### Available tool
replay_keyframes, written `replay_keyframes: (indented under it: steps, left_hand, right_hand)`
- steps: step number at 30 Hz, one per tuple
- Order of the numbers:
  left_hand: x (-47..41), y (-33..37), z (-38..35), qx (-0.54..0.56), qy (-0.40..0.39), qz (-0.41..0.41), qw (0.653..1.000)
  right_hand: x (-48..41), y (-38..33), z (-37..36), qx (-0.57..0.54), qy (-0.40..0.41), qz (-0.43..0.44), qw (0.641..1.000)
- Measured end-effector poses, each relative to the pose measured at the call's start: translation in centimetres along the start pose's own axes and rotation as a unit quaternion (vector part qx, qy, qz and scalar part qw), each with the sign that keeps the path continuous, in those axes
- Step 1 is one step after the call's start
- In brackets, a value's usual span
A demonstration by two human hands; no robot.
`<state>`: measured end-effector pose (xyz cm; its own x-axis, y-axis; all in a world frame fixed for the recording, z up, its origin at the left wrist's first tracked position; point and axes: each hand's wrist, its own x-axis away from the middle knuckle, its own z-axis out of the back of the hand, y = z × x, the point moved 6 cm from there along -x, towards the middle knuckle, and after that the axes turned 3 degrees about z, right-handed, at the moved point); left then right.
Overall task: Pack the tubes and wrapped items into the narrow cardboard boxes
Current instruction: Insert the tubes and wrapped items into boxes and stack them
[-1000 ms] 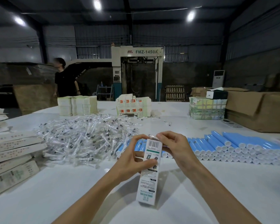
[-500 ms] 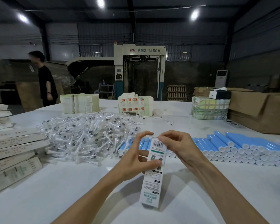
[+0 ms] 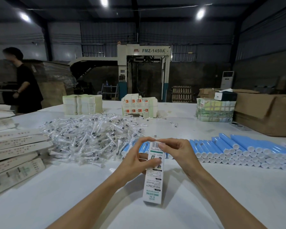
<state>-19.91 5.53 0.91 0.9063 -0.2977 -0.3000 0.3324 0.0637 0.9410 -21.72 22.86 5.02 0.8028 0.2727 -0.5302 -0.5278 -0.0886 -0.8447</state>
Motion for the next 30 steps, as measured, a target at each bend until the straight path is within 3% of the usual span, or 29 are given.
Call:
replay_keyframes:
  steps: [4,8,12,15,20,24,28,30]
  left_hand:
    - [-0.1,-0.6,-0.2,0.003,0.015,0.009,1.0]
    - [-0.3,-0.4,0.6,0.085,0.078,0.008,0.993]
    - [-0.3,-0.6,2.2,0.183,0.141,-0.013,0.973]
    - [-0.2,-1.0,3.3,0.152,0.172,-0.036,0.973]
    - [-0.8,-2.0,3.8,0.058,0.175,-0.06,0.981]
    - [-1.2,-2.2,2.0,-0.066,0.13,-0.098,0.984]
    - [-0.8,-2.2,1.4,-0.179,0.097,-0.133,0.97]
    - [-0.8,-2.1,1.1,-0.228,0.097,-0.159,0.956]
  right_hand:
    - [0.1,2.0,-0.4,-0.029,0.018,-0.022,0.999]
    - [0.7,4.6,-1.7,-0.195,0.074,-0.147,0.967]
    - [1.9,6.0,-3.5,-0.219,0.001,-0.238,0.946]
    - [2.3,5.3,-5.4,-0.277,-0.05,-0.238,0.93]
    - [3.5,3.5,-4.1,-0.139,-0.065,-0.229,0.961]
    - [5.5,1.4,1.5,0.063,0.008,-0.187,0.98]
    - [8.8,-3.0,10.6,0.215,0.101,-0.126,0.963]
    - [10.6,-6.2,16.4,0.306,0.167,-0.09,0.933]
